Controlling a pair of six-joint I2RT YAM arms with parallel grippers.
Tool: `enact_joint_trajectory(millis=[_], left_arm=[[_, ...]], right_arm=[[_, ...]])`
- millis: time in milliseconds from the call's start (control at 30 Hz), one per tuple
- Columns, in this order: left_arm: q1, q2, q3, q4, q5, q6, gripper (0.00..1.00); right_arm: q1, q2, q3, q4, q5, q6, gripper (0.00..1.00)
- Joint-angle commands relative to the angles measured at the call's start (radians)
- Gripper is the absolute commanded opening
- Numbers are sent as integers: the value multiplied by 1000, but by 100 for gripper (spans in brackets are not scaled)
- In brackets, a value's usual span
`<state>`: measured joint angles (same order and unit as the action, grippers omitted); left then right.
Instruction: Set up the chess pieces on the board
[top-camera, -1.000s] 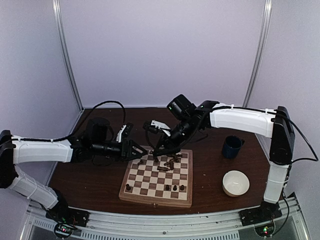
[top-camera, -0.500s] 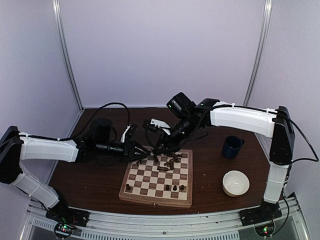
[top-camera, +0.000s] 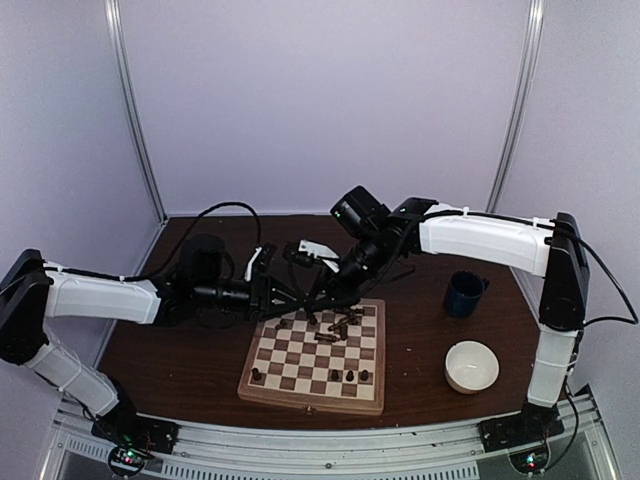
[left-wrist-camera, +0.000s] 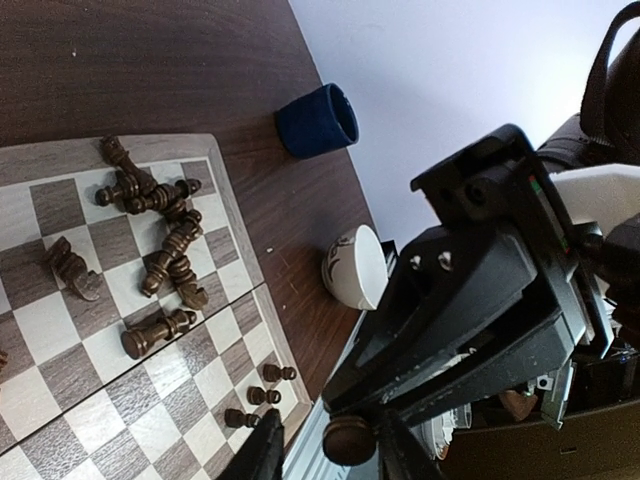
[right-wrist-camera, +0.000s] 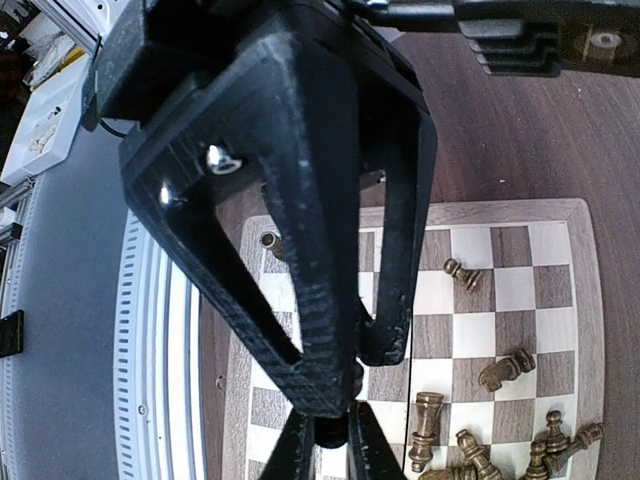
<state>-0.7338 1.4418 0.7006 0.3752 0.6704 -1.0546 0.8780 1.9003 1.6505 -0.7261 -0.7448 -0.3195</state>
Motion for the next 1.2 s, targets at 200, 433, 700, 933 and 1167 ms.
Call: enact_joint_trajectory(millis=[200, 433, 700, 933, 1167], left_arm=[[3, 42, 5, 137, 34, -50, 20], [2, 48, 4, 145, 38, -65, 30], [-3, 38, -23, 178, 9, -119, 20], [-29, 56, -46, 271, -47, -190, 16], [-29, 74, -86, 417, -125, -267, 8]], right_arm=[[7, -9, 31, -7, -6, -14, 10], [7, -4, 38, 1, 8, -1, 10], [6, 10, 47, 27, 21, 58, 10], [7, 26, 71, 49, 26, 147, 9], [9, 24, 66, 62, 41, 179, 15]])
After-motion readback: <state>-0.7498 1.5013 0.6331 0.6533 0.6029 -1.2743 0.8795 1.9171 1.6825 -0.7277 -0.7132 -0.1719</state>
